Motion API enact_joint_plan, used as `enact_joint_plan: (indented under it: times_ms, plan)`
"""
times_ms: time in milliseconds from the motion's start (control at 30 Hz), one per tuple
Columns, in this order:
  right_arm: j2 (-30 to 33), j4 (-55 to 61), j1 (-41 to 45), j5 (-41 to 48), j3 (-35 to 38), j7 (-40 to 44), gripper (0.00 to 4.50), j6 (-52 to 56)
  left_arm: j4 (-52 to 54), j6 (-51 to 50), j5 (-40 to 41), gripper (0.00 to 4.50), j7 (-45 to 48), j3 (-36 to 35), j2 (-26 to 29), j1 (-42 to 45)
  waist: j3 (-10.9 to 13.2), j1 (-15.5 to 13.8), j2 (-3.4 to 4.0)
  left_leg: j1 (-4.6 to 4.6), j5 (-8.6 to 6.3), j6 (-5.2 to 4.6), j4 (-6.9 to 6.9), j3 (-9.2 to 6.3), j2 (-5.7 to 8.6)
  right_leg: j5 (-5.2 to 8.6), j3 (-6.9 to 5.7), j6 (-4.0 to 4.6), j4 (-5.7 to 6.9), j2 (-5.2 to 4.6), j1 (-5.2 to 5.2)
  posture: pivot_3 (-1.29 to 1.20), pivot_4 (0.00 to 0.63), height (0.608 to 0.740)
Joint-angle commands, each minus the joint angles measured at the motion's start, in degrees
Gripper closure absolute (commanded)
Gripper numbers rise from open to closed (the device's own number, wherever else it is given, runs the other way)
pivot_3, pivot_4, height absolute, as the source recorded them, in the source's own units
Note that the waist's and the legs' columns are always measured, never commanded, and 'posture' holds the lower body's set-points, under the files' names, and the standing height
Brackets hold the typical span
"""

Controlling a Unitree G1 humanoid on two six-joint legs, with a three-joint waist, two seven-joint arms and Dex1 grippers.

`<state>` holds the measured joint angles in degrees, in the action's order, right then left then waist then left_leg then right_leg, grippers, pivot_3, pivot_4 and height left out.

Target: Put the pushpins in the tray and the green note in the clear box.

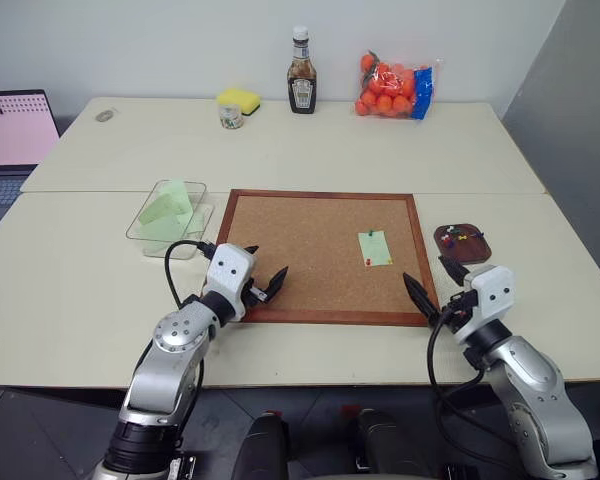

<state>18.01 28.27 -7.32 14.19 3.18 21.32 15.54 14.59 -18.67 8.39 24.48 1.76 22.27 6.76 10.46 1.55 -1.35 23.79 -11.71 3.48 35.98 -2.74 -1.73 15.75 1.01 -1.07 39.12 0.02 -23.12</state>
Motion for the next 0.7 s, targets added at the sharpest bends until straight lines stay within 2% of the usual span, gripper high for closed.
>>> enact_joint_plan:
  times_ms: [33,200,500,700]
  plan:
    - [0.4,0.5,1.6,0.2,0.1,0.5,0.62,-0.9,1.0,2.6,0.1,0.70,-0.3,-1.4,-0.3,1.3,0.0,0.0,0.00,0.00,0.00,0.00,0.00,0.00,0.00,0.00,0.00,0.00,0.00,0.00,0.00,0.00,0.150,0.740]
    - [0.9,-0.1,2.2,0.4,0.6,1.1,0.62,-0.9,0.3,2.5,-0.9,0.70,-0.4,-1.6,0.7,3.3,0.0,0.0,0.00,0.01,0.00,0.00,0.00,-0.02,0.00,0.00,0.00,0.00,0.00,0.00,0.00,0.00,0.150,0.740]
    - [1.7,-0.7,2.8,1.1,0.2,2.7,0.62,-0.4,-2.3,-0.9,3.5,0.70,6.8,-1.8,3.7,9.5,0.0,0.1,0.00,0.00,0.00,0.00,0.00,0.01,0.01,0.00,-0.01,0.00,0.00,0.01,0.00,0.00,0.150,0.740]
    - [2.3,-1.0,2.9,1.3,0.9,3.1,0.62,0.1,-5.3,-3.7,3.3,0.70,9.0,-0.7,4.8,12.7,0.0,0.1,0.00,0.00,0.00,0.00,-0.01,-0.01,0.00,0.00,-0.04,0.00,0.00,0.02,-0.01,0.00,0.150,0.740]
